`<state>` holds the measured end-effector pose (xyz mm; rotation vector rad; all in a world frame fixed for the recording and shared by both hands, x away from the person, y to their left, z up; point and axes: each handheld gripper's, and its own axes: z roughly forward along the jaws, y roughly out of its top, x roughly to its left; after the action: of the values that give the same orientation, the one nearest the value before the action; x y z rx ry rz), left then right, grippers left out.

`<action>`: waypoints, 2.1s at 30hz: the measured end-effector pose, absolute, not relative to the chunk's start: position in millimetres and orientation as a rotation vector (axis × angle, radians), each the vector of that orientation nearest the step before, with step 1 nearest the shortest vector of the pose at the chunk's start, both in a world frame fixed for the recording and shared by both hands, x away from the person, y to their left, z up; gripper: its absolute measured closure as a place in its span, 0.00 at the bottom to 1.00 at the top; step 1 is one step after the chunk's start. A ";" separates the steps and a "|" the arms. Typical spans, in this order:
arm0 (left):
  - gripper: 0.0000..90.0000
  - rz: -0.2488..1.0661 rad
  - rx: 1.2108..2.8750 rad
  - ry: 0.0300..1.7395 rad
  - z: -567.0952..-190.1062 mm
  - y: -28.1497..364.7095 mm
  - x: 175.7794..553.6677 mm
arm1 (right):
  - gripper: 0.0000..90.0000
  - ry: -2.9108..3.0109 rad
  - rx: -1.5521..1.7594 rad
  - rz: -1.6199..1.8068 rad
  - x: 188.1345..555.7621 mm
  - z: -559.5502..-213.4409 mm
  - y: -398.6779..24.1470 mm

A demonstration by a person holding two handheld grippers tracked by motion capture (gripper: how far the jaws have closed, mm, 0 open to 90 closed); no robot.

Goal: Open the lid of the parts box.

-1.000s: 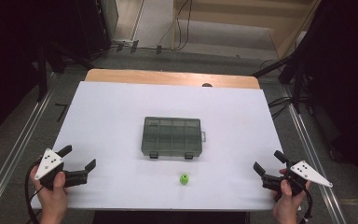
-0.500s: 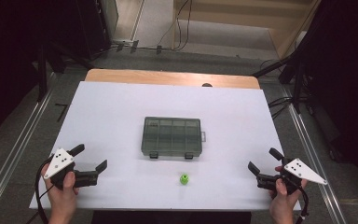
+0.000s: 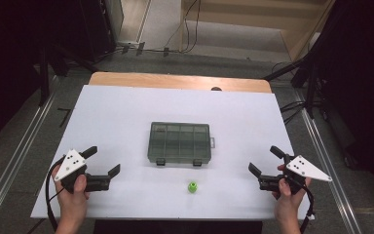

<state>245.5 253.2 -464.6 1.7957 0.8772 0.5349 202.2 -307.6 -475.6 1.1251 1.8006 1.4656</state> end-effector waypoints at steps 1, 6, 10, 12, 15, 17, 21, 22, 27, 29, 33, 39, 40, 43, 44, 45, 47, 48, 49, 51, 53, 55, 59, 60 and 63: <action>0.00 0.530 1.792 0.877 -463.3 251.7 246.6 | 0.00 1.801 1.125 1.466 202.2 -475.6 -307.6; 0.00 0.517 1.799 0.857 -453.5 242.4 254.7 | 0.00 1.797 1.111 1.483 214.1 -460.0 -293.9; 0.00 0.464 1.769 0.845 -446.1 235.4 264.8 | 0.00 1.792 1.089 1.521 221.8 -452.0 -287.1; 0.00 0.460 1.772 0.841 -445.6 233.1 267.3 | 0.00 1.793 1.085 1.536 224.0 -450.5 -285.6; 0.00 0.436 1.780 0.835 -446.4 226.4 273.7 | 0.00 1.797 1.077 1.552 232.8 -446.3 -278.3; 0.00 0.424 1.784 0.839 -447.8 222.6 277.8 | 0.00 1.792 1.074 1.559 235.2 -445.8 -277.1; 0.00 0.385 1.774 0.845 -450.2 215.7 284.1 | 0.04 1.791 1.091 1.575 242.2 -445.3 -270.5; 0.00 0.390 1.770 0.843 -450.6 213.7 284.6 | 0.04 1.795 1.091 1.575 244.2 -445.8 -269.2; 0.00 0.399 1.754 0.813 -454.1 201.0 286.8 | 0.04 1.819 1.085 1.594 251.6 -450.7 -263.5; 0.00 0.396 1.758 0.815 -455.5 197.7 288.4 | 0.04 1.848 1.092 1.563 251.5 -450.8 -258.1; 0.00 0.379 1.764 0.802 -459.2 194.7 287.3 | 0.05 1.876 1.088 1.581 252.1 -451.7 -255.3; 0.25 0.376 1.799 0.877 -468.7 193.0 288.8 | 0.25 1.989 1.072 1.571 253.1 -460.1 -240.9; 0.25 0.369 1.804 0.886 -469.2 193.4 289.6 | 0.25 1.989 1.072 1.571 253.1 -460.1 -240.9; 0.29 0.358 1.814 0.895 -471.2 192.7 289.6 | 0.42 2.031 1.140 1.593 257.2 -464.0 -239.1; 0.29 0.351 1.811 0.900 -472.7 191.5 289.0 | 0.44 2.050 1.143 1.614 258.8 -465.6 -239.9; 0.29 0.323 1.820 0.907 -475.9 189.0 287.5 | 0.48 2.068 1.148 1.611 260.0 -467.0 -240.1; 0.31 0.299 1.825 0.904 -477.1 188.3 287.5 | 0.54 2.098 1.160 1.565 261.0 -469.3 -238.3; 0.31 0.279 1.823 0.900 -478.0 187.9 287.5 | 0.54 2.098 1.160 1.565 261.0 -469.3 -238.3; 0.37 0.273 1.822 0.901 -478.2 188.2 287.6 | 0.60 2.111 1.163 1.544 261.0 -470.0 -237.1; 0.60 0.269 1.826 0.910 -477.7 190.7 288.9 | 0.73 2.157 1.156 1.522 261.6 -472.2 -235.3; 0.67 0.268 1.840 0.911 -478.4 190.5 289.3 | 0.76 2.170 1.158 1.501 262.6 -473.4 -234.7; 0.77 0.238 1.875 0.901 -480.7 190.1 290.7 | 0.82 2.194 1.169 1.483 263.3 -475.8 -233.9; 0.92 0.153 1.880 0.892 -483.3 188.3 294.0 | 0.92 2.240 1.164 1.571 267.1 -479.7 -237.0; 0.97 0.144 1.887 0.884 -482.1 187.7 294.7 | 0.95 2.241 1.158 1.593 268.3 -479.0 -237.5; 0.99 0.124 1.910 0.860 -475.5 186.0 299.1 | 0.97 2.247 1.153 1.589 273.5 -471.0 -235.9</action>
<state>299.1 186.0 -475.5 1.9102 0.8598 0.1242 273.5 -235.9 -471.0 1.1530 2.2466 1.5894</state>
